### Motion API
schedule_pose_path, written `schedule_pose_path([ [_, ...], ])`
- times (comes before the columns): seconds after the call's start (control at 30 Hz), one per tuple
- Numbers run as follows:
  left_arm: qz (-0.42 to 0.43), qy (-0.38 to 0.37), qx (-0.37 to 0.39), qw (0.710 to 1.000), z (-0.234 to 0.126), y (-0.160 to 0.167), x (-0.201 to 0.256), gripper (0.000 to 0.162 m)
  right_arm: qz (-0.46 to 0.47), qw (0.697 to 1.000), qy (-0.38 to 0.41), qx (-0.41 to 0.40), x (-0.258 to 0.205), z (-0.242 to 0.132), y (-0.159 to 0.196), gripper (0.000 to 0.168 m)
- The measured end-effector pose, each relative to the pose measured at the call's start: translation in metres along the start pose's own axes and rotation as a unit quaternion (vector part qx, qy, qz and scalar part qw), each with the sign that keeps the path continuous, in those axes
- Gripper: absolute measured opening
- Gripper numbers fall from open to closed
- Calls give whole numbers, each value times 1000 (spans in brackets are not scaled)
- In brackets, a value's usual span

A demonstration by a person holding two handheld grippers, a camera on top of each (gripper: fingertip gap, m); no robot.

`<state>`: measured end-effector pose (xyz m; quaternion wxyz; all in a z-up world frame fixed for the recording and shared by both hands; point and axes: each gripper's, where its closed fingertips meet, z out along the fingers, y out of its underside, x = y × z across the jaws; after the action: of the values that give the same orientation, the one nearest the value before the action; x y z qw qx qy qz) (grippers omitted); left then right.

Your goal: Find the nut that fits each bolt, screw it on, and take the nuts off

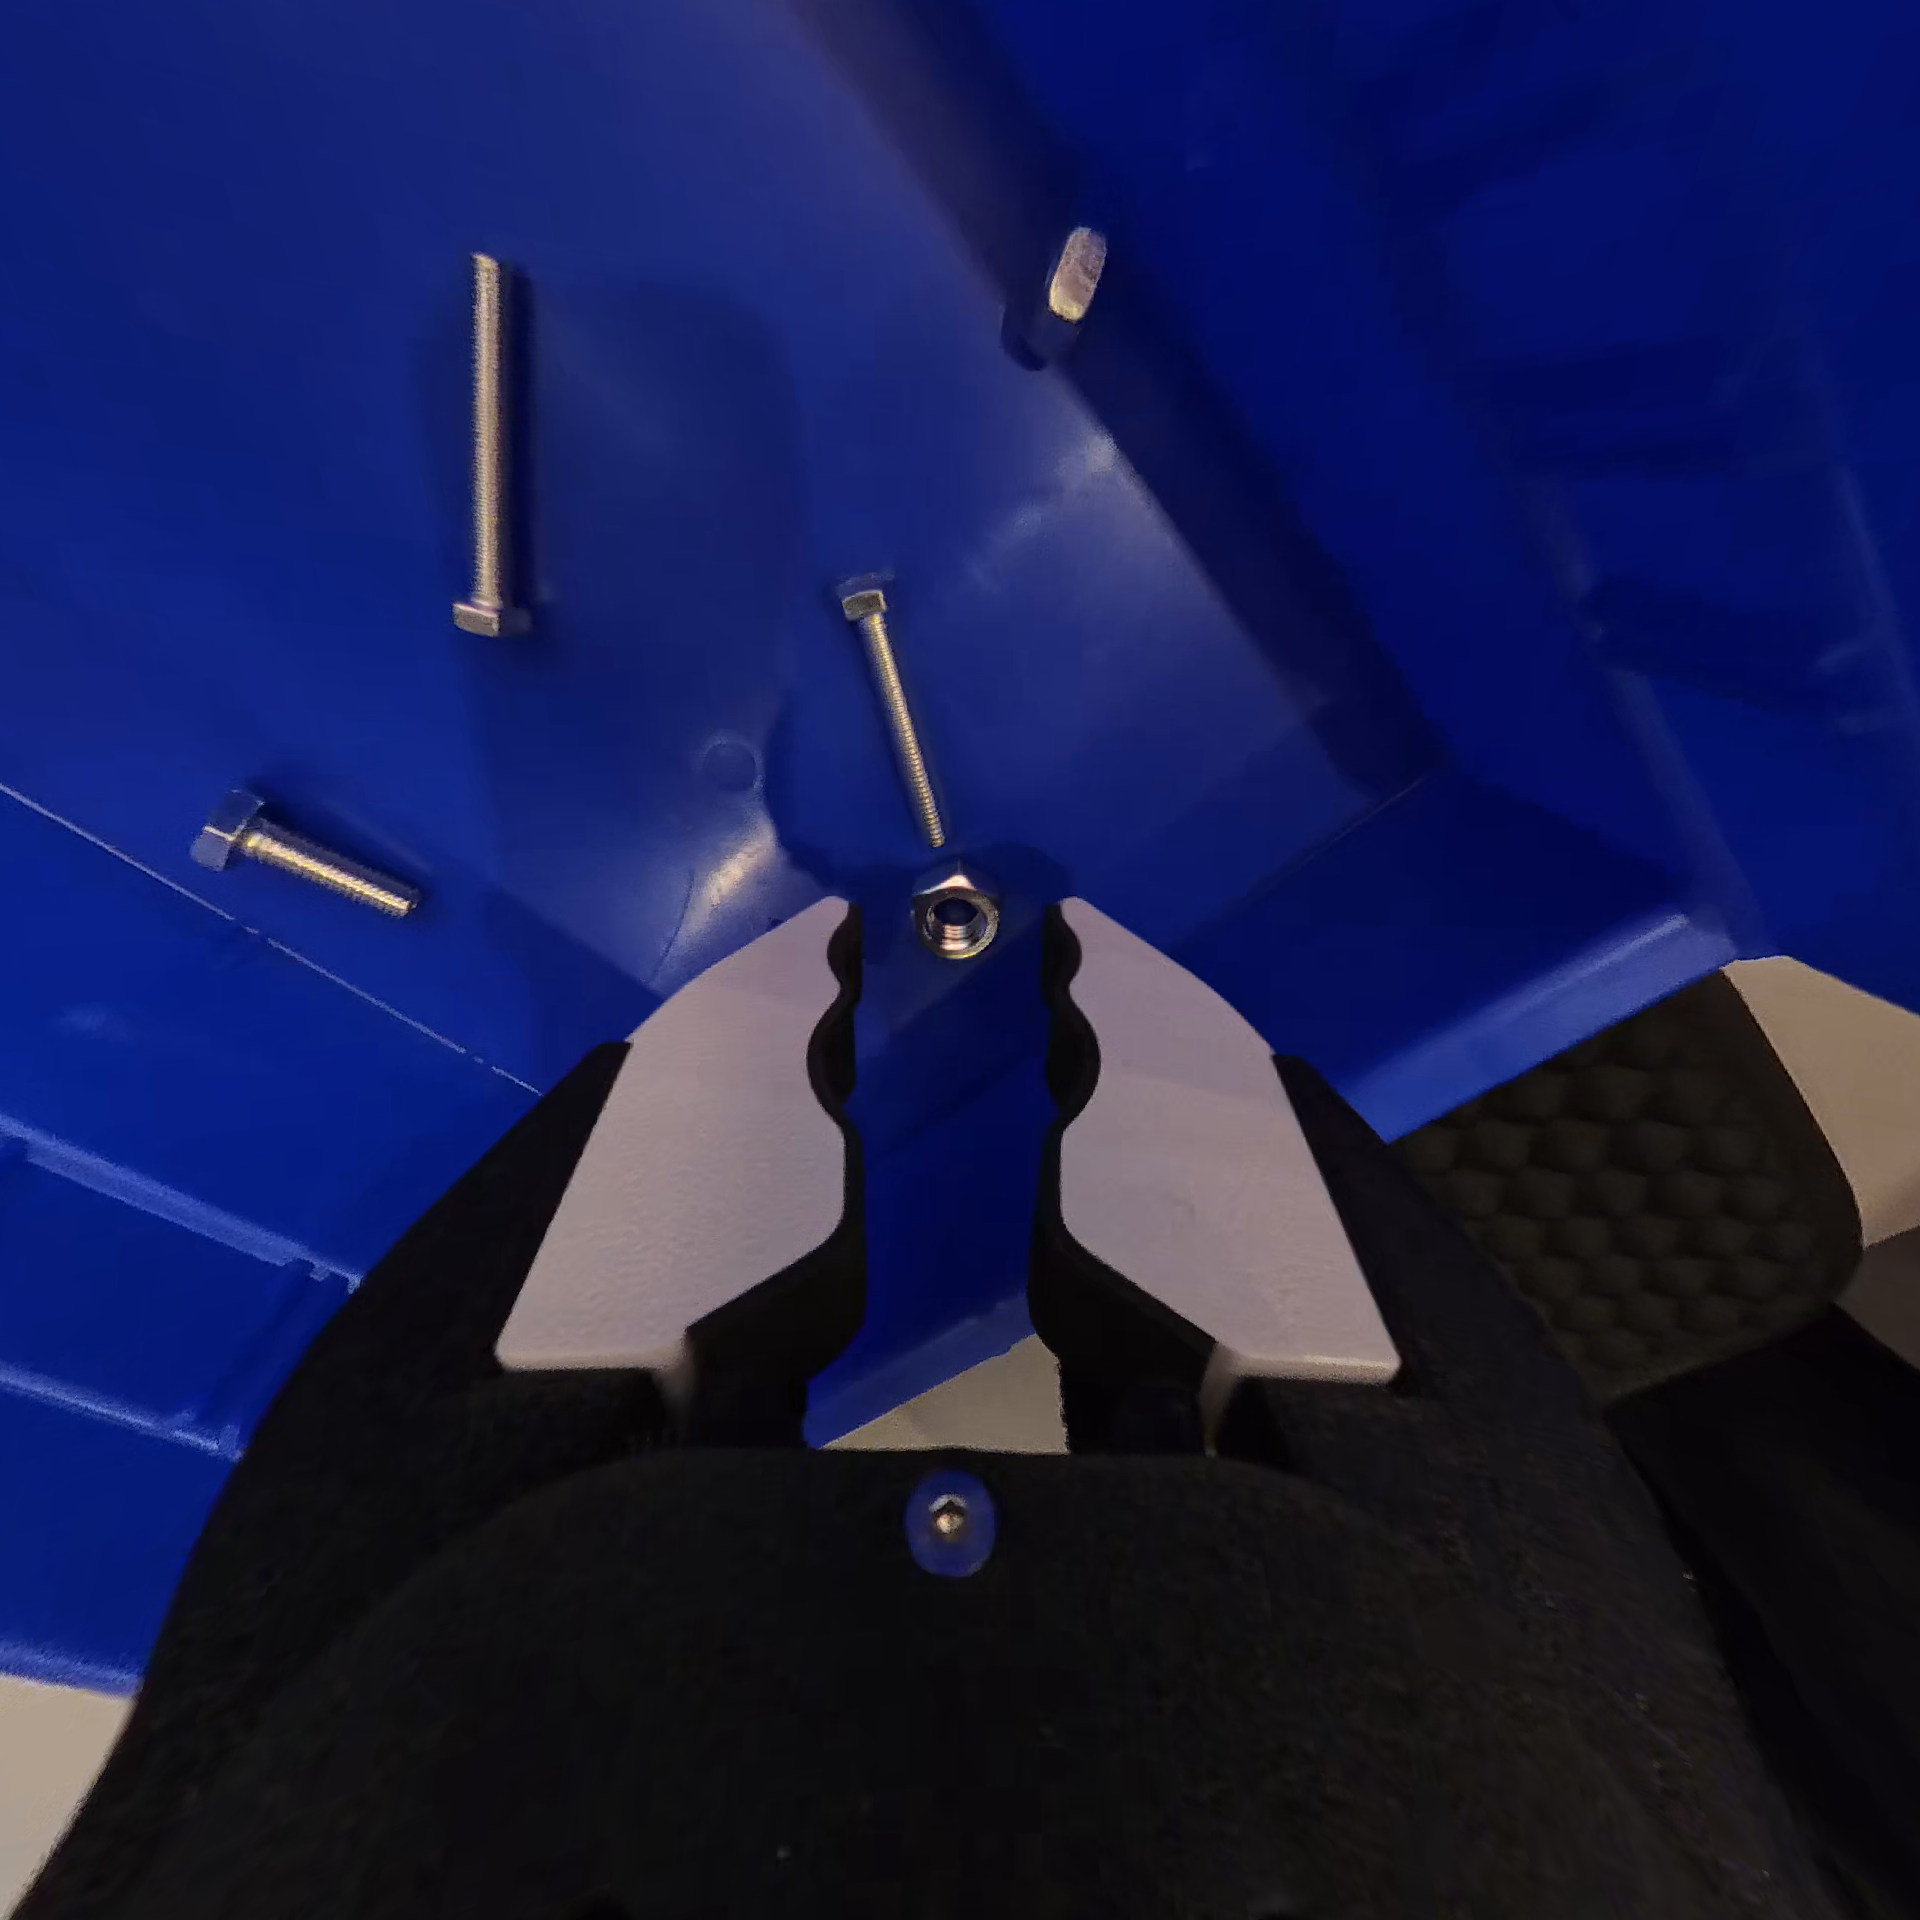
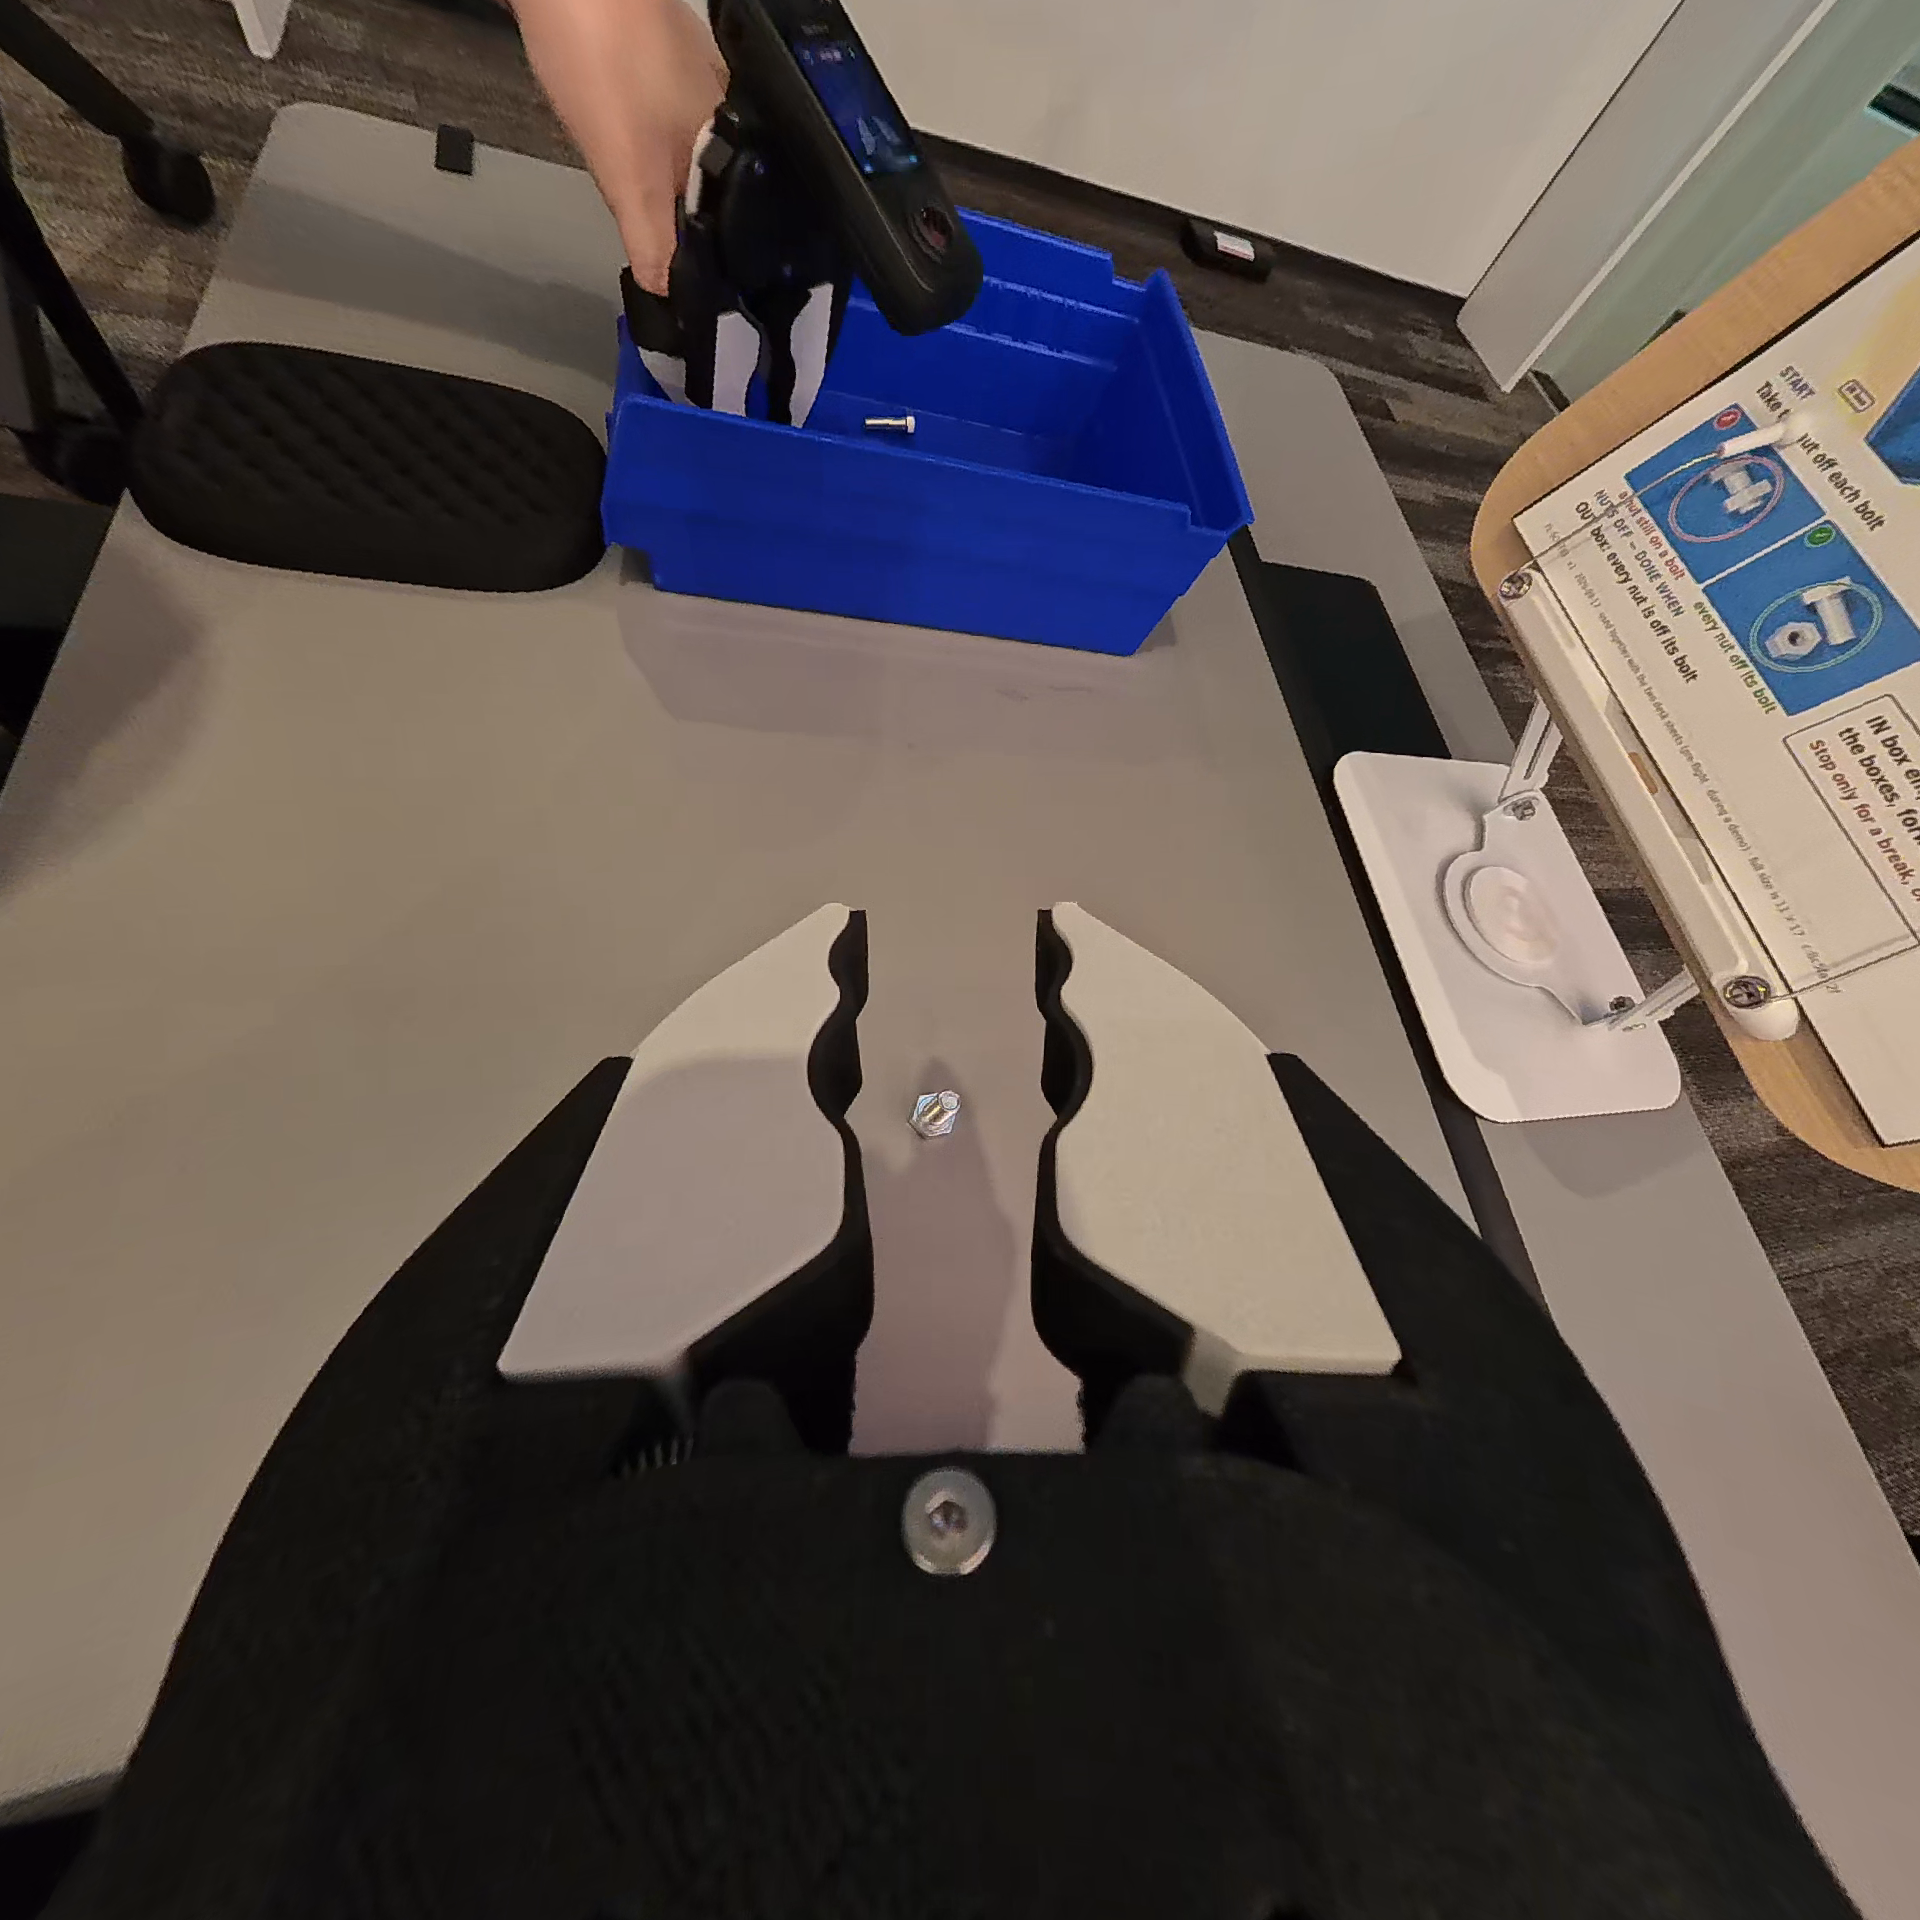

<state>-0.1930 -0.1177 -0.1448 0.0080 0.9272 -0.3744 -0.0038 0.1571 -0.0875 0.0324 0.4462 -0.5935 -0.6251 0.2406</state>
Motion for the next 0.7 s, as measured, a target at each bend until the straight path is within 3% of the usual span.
schedule_pose_path([
  [0.4, 19, -8, -63, 998, 8, 6, -1, 18, 8, 1000, 7, 12, 6, -9, 1, 32],
  [0.6, 34, -35, -47, 998, 2, 9, -10, 18, 8, 1000, 11, 10, 7, -12, 3, 32],
  [0.7, 24, -56, -3, 998, -25, 6, -20, 18, 11, 1000, 13, 14, 9, -14, 4, 32],
])
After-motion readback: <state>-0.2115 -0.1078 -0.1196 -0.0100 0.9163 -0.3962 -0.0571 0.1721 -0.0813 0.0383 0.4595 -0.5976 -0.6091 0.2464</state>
